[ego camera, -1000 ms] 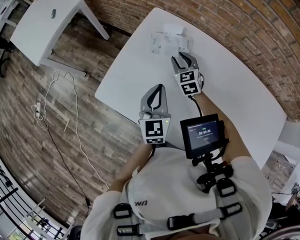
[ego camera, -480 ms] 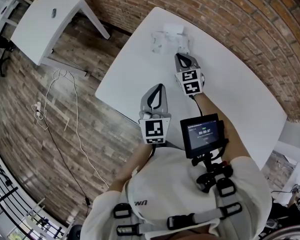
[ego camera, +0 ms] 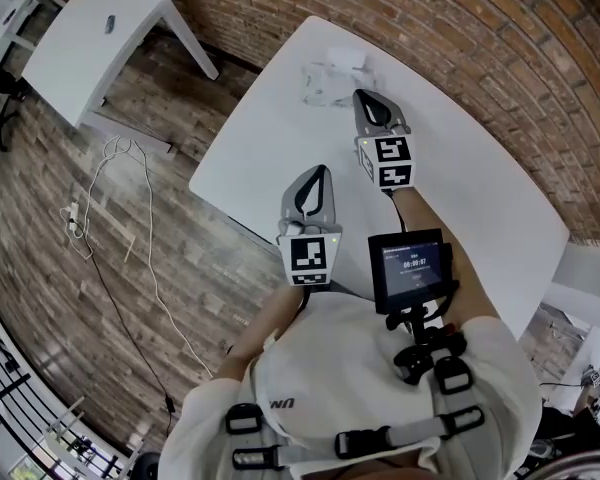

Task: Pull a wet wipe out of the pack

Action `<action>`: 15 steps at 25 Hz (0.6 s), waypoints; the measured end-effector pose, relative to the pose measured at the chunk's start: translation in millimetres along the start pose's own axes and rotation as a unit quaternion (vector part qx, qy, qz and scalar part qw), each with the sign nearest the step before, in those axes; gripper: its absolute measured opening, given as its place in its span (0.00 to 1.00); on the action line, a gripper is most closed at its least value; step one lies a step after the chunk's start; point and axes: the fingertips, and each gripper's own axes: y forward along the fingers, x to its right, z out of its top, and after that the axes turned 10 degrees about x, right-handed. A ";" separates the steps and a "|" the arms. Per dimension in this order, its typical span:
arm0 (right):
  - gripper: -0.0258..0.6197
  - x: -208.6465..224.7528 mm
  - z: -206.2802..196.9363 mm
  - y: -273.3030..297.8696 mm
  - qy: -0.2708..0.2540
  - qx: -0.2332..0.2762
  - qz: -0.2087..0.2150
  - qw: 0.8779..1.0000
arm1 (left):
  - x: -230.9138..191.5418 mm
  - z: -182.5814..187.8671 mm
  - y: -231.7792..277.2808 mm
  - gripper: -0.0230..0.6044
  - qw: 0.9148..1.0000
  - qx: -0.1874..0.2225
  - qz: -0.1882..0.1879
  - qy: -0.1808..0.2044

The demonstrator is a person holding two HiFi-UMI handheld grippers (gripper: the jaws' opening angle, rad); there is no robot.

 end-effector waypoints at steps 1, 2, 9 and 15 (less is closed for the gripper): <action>0.05 1.5 6.2 0.8 0.000 0.007 -0.002 1.000 | -0.1 0.3 0.4 0.04 1.000 0.001 0.000 0.000; 0.05 2.8 11.5 2.1 0.001 0.014 -0.004 1.000 | -0.7 0.3 1.1 0.04 1.000 0.001 -0.001 0.000; 0.05 10.1 52.8 -4.4 0.004 0.054 -0.013 0.998 | 4.5 9.4 -3.1 0.04 1.000 0.010 -0.001 0.000; 0.05 8.8 85.1 -5.7 -0.011 0.089 -0.014 0.996 | 6.0 11.2 -4.2 0.04 1.000 0.012 -0.003 -0.001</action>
